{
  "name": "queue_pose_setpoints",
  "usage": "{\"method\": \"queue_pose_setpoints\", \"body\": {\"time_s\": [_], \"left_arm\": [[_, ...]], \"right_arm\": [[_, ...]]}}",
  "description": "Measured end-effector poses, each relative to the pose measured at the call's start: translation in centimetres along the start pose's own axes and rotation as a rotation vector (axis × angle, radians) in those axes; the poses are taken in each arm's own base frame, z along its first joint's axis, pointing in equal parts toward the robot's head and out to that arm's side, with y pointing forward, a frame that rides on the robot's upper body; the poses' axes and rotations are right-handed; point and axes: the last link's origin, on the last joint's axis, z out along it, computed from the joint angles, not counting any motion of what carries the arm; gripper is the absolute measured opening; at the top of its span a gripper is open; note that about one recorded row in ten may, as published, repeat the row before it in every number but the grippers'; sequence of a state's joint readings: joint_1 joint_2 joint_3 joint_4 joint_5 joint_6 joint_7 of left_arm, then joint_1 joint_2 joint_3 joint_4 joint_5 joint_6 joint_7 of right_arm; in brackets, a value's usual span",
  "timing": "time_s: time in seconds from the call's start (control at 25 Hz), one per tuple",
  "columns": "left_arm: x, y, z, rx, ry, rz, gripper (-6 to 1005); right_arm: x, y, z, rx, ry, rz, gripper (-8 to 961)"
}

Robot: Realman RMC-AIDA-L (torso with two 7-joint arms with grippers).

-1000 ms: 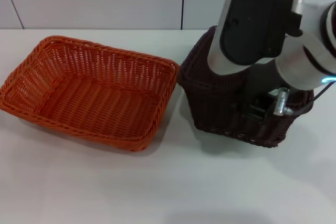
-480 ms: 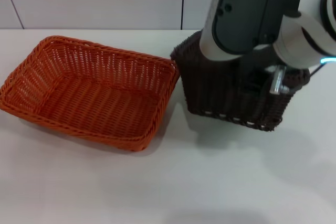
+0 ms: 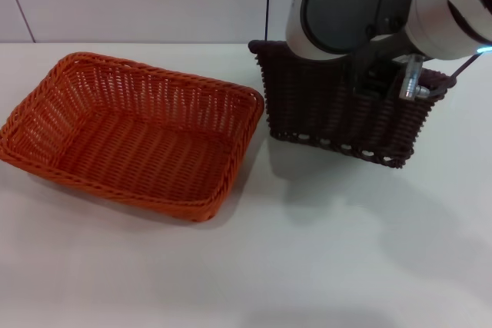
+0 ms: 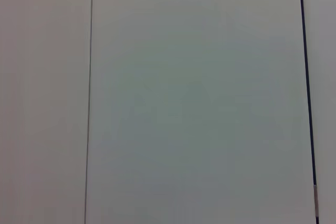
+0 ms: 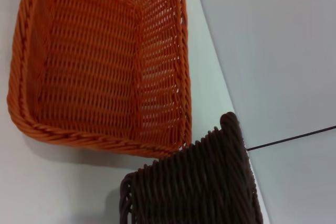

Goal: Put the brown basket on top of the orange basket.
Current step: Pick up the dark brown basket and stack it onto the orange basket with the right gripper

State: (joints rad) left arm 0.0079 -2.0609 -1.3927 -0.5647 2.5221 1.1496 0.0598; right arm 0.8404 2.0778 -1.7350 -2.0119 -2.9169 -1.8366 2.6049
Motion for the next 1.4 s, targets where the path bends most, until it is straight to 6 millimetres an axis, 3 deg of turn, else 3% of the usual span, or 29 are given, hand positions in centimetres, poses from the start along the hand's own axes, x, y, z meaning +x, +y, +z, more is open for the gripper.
{"method": "queue_pose_setpoints", "body": {"time_s": [0.28,0.48,0.84,1.24,1.4], "left_arm": [[0.0,0.0,0.0,0.001,0.0,0.0,728],[0.0,0.1,0.1,-0.003,-0.001,-0.002,728],[-0.3,0.7,0.4,-0.024,-0.01,0.004,728],[-0.6,1.3,1.0,-0.042,-0.027,0.008,728],[-0.8,1.6,1.4,-0.052,-0.036,0.011,728]], "right_arm": [[0.0,0.1,-0.1,0.001,0.001,-0.003,143],[0.0,0.7,0.5,-0.006,-0.01,-0.007,-1],[-0.7,1.0,0.5,0.039,-0.126,0.037,-2],[0.2,1.8,2.4,-0.01,-0.093,0.15,52],[0.4,2.2,2.8,-0.079,-0.076,0.185,183]]}}
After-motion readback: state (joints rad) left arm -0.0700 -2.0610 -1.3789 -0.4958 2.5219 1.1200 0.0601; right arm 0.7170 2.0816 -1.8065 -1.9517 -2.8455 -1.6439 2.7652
